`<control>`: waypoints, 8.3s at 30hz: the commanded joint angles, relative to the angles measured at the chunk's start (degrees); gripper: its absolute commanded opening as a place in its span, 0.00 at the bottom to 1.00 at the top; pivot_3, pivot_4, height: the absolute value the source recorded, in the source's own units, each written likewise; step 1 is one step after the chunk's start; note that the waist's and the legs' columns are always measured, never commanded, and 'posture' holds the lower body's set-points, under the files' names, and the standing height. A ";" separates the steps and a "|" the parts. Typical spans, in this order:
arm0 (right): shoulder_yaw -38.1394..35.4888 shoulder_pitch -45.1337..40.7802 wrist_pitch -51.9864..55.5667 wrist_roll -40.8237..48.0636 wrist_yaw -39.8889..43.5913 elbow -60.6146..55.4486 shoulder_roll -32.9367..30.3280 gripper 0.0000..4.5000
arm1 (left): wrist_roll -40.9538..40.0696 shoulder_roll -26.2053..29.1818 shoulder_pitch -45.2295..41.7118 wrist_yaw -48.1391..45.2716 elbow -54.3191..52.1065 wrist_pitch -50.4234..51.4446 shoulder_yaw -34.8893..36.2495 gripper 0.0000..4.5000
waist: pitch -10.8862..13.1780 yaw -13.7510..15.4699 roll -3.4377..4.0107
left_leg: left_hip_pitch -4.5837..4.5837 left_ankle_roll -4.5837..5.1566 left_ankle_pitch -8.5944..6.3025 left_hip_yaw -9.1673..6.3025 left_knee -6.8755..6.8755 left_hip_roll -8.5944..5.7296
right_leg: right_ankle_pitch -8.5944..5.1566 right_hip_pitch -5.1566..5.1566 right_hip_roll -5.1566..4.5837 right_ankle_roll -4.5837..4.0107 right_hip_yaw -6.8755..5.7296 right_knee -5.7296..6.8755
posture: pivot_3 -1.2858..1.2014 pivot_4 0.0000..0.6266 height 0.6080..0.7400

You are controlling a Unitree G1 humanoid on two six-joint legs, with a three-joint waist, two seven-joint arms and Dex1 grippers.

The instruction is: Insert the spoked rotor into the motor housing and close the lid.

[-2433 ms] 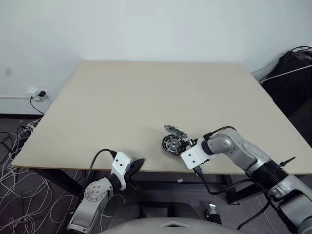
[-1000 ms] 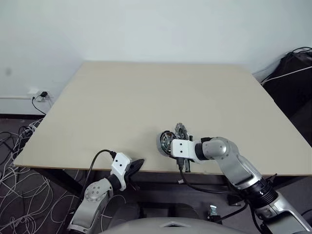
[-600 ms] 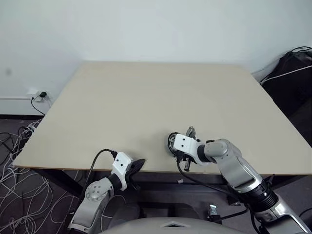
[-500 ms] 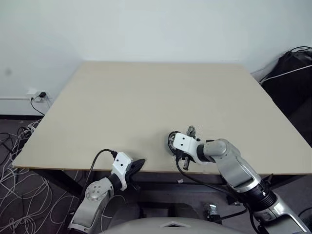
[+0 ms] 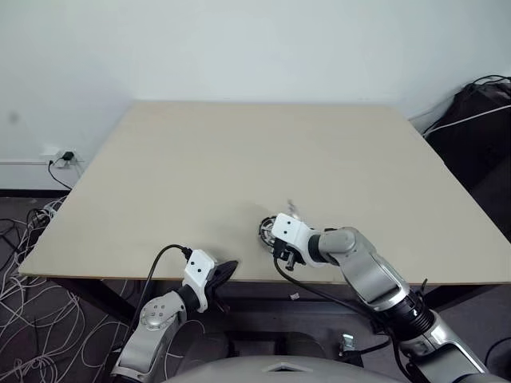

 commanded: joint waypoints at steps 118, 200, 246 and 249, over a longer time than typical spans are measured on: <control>-11.54 -7.85 -46.03 12.60 5.94 36.43 1.77 1.00 | -0.30 1.68 1.22 0.69 -6.84 1.90 2.13 0.00 | -0.22 -0.40 0.19 | 0.10 0.03 -0.01 0.01 -0.02 0.04 | 0.00 0.10 0.02 0.00 0.07 -0.01 | 0.52 0.00 1.00; -7.83 -8.46 -30.84 10.01 8.10 36.80 -0.04 0.73 | -0.22 1.51 1.55 1.41 -7.82 2.55 1.78 0.00 | -0.26 -0.38 0.37 | 0.08 0.01 -0.01 0.01 -0.11 0.04 | 0.01 0.04 -0.01 -0.06 0.08 -0.01 | 0.52 0.00 1.00; -4.72 -8.75 -30.72 6.86 8.49 37.77 -2.70 0.73 | -3.81 -2.35 -0.99 -0.38 -4.99 -10.67 4.02 0.00 | -0.36 0.29 0.39 | 0.08 0.05 -0.03 0.01 -0.11 0.03 | 0.01 0.06 -0.04 -0.06 0.07 -0.05 | 0.52 0.00 1.00; -4.48 -8.69 -30.73 6.55 8.45 37.84 -2.83 0.73 | -3.69 -2.21 -0.91 -0.57 -4.82 -10.34 3.82 0.00 | -0.43 0.33 0.39 | 0.08 0.06 -0.04 0.01 -0.11 0.03 | 0.01 0.07 -0.04 -0.06 0.07 -0.06 | 0.52 0.00 1.00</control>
